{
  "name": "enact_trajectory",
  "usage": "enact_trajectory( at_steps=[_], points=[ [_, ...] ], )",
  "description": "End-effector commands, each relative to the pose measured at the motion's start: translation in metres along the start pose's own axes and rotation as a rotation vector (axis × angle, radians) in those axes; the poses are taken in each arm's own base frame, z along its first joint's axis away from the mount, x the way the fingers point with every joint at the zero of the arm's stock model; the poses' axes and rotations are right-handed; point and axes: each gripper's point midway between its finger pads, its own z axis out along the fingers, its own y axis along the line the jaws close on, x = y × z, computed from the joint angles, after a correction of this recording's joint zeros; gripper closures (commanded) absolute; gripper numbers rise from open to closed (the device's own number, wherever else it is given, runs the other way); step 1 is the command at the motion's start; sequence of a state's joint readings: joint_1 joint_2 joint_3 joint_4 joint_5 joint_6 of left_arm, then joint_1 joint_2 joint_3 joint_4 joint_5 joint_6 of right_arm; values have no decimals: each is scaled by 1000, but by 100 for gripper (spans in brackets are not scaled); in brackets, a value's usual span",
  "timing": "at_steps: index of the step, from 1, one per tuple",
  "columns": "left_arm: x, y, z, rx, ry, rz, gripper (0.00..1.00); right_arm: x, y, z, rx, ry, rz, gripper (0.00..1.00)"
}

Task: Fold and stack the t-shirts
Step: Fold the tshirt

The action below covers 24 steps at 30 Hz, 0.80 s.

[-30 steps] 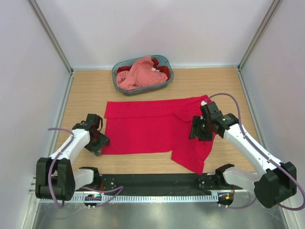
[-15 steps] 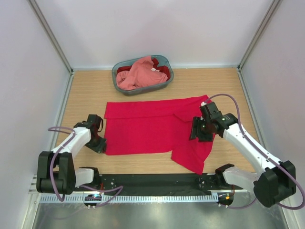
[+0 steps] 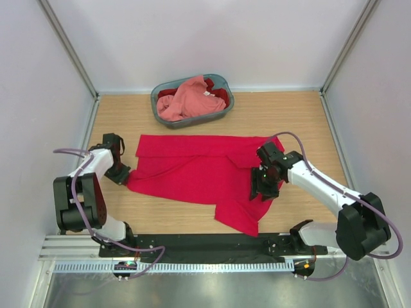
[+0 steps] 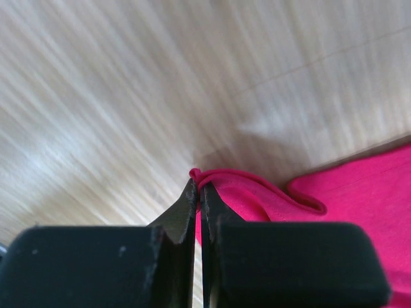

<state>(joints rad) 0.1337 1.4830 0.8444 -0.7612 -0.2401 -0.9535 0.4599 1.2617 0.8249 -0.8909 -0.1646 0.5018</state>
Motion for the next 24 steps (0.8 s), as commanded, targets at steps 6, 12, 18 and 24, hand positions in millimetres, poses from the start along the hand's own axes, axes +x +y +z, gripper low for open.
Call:
enact_trajectory(
  at_steps=[6,12,18,24],
  points=[
    [-31,-20,1,35,-49,77,100,57,12,12,-17,129,-18,62],
    [-26,-18,1,53,-42,89,100,98,13,14,-11,156,-26,74],
    [-22,-19,1,60,-23,101,100,100,8,8,8,53,5,77],
    [-22,-20,1,65,-19,99,100,121,2,22,-15,118,44,73]
  ],
)
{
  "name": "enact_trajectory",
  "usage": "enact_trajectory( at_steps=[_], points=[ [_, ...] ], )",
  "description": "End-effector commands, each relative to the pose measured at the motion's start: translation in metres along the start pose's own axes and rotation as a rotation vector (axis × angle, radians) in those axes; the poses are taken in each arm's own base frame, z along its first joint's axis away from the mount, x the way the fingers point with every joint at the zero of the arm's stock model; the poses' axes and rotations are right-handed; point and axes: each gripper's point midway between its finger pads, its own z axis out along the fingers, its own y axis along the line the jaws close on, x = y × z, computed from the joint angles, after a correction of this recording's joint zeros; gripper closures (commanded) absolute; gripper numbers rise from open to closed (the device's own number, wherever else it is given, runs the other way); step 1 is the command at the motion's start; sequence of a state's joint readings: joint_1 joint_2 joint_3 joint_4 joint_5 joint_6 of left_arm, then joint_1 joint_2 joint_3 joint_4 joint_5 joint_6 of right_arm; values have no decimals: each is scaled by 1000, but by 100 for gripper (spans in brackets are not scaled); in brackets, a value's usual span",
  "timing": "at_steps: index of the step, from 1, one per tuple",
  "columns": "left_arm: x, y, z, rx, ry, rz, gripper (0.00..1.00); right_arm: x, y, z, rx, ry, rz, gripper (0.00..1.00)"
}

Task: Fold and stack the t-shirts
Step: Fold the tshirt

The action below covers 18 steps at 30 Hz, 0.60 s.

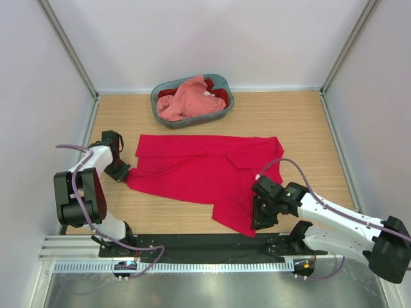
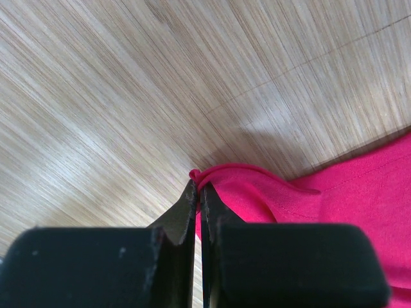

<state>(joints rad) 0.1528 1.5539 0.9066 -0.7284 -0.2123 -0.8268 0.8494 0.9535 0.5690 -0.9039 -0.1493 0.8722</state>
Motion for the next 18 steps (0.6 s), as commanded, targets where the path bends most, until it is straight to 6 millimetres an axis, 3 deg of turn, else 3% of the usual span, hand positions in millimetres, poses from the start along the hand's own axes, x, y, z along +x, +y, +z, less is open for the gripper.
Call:
enact_trajectory(
  at_steps=[1,10,18],
  points=[
    [-8,-5,-3,32,-23,-3,100,10,-10,18,26,36,48,72],
    [-4,-6,-3,40,-7,-10,100,6,-7,39,34,41,55,65],
    [-4,-8,-4,47,-3,-21,100,6,-10,43,62,49,55,62]
  ],
)
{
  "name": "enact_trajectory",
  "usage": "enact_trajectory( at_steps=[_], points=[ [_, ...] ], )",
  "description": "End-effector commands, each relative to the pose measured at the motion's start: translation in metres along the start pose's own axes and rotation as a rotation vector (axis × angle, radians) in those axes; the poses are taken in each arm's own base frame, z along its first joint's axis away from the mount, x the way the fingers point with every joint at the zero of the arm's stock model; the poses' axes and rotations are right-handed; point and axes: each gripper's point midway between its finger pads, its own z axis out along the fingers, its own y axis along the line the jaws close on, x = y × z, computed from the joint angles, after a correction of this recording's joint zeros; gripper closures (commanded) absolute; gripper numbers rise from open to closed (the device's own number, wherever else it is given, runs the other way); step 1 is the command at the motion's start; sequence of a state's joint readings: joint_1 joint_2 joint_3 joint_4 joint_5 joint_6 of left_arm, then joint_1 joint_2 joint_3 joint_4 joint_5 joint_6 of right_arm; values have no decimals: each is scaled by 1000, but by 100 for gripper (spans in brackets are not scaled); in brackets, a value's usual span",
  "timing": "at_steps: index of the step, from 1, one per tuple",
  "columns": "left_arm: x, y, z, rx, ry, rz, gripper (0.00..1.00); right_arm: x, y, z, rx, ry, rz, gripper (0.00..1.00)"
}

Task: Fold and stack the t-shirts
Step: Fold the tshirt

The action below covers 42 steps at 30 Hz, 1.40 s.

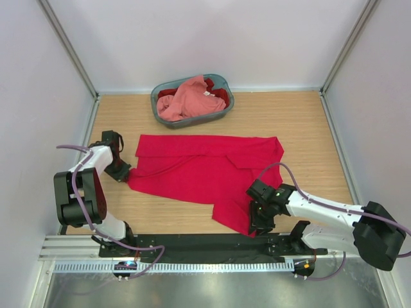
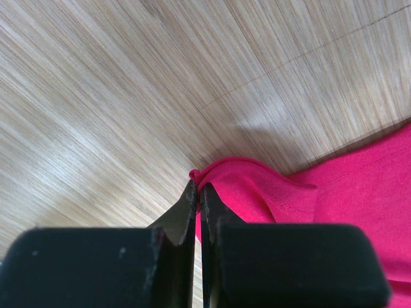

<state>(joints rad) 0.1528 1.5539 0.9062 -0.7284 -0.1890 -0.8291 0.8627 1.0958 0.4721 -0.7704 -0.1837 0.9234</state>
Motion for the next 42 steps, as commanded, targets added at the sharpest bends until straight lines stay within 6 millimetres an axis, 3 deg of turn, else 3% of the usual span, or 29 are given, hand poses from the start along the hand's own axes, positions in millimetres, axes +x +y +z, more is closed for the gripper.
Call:
enact_trajectory(
  at_steps=[1,6,9,11,15,19,28,32,35,37,42],
  points=[
    [-7,-5,-4,33,-20,-19,100,-10,2,6,8,-45,1,62],
    [-4,-5,-1,29,-7,-21,100,-10,-4,9,37,-48,6,73],
    [-3,-6,-1,33,-6,-22,100,-11,-6,7,38,-64,15,85],
    [-3,-5,-1,33,-4,-18,100,-14,-3,3,27,-83,16,99],
    [-1,-2,-6,37,-8,-16,100,-18,4,-23,-25,-153,53,99],
    [2,9,-13,11,-17,-17,100,-8,17,-41,-155,-158,97,99],
    [10,34,-27,-43,-46,-40,100,20,19,-49,-259,-64,90,99],
    [16,40,-29,-48,-39,-44,100,26,21,-72,-271,-62,76,99],
    [20,40,-28,-41,-30,-55,100,28,4,-87,-217,-103,91,99],
    [24,40,-26,-41,-11,-61,100,29,-21,-89,-109,-132,115,99],
    [29,44,-19,-75,12,-60,100,26,-30,-87,-106,-179,167,99]
  ],
)
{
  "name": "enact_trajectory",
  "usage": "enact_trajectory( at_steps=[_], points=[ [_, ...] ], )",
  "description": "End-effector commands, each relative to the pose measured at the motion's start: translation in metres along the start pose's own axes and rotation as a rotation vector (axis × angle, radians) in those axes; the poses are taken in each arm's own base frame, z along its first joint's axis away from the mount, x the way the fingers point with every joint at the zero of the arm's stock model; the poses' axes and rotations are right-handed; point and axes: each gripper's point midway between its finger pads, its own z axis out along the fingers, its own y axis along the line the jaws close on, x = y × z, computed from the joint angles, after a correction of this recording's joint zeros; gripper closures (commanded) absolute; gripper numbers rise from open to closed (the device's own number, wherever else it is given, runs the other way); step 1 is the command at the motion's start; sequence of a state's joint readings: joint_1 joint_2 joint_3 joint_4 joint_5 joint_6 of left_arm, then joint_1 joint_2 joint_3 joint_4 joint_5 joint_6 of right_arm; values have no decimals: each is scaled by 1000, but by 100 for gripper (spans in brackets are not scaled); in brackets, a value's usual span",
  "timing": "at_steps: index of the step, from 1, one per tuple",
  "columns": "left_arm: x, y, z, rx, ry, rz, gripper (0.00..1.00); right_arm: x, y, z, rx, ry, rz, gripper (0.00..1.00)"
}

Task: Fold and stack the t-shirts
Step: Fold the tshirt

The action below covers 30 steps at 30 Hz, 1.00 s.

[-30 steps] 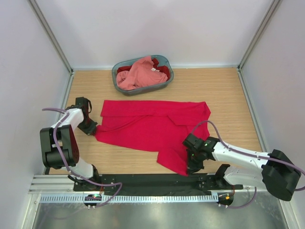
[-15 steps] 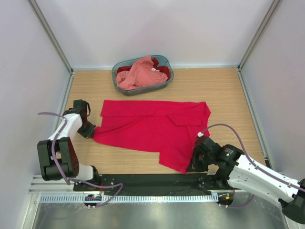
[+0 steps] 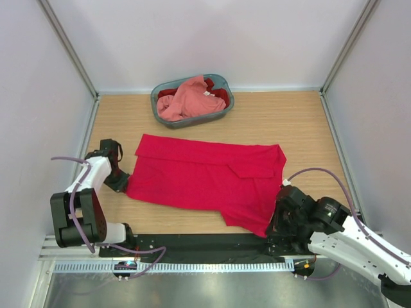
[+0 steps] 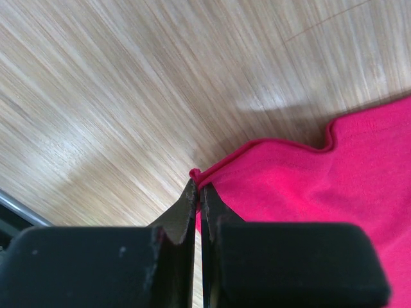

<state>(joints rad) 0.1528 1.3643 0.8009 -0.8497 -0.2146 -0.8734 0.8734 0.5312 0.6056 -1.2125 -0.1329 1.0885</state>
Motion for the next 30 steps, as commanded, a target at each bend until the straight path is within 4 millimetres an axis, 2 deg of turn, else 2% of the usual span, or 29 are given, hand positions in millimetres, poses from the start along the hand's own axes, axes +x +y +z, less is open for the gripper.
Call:
enact_trajectory(
  at_steps=[1,4,7,9,10,12,14,17,20,24,28,30],
  points=[
    [3,8,5,-41,10,-21,100,0,-24,-5,94,-34,44,99],
    [5,11,6,-53,15,-18,100,-2,-27,-5,101,-52,47,99],
    [5,11,4,-47,14,-18,100,-9,-15,-3,70,-70,44,99],
    [3,11,-1,-42,9,-6,100,-20,-6,-1,80,-99,28,99],
    [-3,7,-7,-25,-7,-5,100,-25,3,-7,69,-107,-2,99],
    [-8,6,-13,-15,-29,22,100,-43,1,-5,167,-154,-44,99],
    [-16,0,-23,20,-62,33,100,-55,10,-6,203,-152,-91,99],
    [-17,-2,-30,46,-79,41,99,-68,22,-4,178,-144,-91,99],
    [-14,1,-33,44,-70,41,98,-85,18,-6,166,-132,-25,99],
    [-14,2,-39,46,-75,31,97,-104,17,-13,141,-116,-59,99],
    [-23,-6,-42,52,-98,36,97,-126,25,-13,133,-96,-68,99],
    [-29,-17,-46,77,-115,55,98,-139,28,-16,124,-114,-70,99]
  ],
)
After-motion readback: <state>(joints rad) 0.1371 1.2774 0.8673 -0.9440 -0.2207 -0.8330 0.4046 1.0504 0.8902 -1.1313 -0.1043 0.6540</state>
